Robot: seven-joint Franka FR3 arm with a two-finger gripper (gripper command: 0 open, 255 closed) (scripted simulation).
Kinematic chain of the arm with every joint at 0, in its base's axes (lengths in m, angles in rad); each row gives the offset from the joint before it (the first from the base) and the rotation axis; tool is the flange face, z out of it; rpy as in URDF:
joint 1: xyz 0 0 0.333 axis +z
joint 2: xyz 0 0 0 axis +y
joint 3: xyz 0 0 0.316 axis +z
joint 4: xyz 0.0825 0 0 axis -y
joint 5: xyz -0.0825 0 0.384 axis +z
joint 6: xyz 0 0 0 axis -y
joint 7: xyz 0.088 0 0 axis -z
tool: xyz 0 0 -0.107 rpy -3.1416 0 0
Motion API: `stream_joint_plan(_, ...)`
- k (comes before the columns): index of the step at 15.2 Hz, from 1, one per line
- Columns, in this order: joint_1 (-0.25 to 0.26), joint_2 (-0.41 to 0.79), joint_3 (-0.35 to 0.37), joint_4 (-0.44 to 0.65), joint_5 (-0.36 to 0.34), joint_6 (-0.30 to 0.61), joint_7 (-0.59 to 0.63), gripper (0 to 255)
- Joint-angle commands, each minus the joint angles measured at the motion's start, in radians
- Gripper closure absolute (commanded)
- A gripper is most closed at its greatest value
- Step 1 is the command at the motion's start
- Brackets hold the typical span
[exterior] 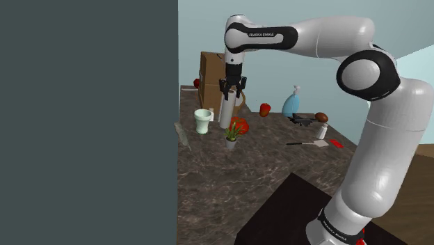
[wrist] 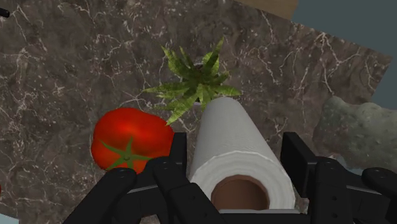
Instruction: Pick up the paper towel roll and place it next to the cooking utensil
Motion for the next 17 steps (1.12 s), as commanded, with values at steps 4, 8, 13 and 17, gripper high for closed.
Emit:
stream_joint_plan(4, -0.05, -0.114, -0.035, -0.085, 0.002, -0.026, -0.086, 255)
stream_joint_plan(8, -0.089, -0.19, -0.069, -0.127, -0.003, -0.056, -0.161, 255)
stream_joint_plan(13, -0.136, -0.264, -0.117, -0.148, -0.016, -0.103, -0.259, 255)
stream_joint_plan(17, -0.172, -0.307, -0.16, -0.143, -0.03, -0.145, -0.341, 255)
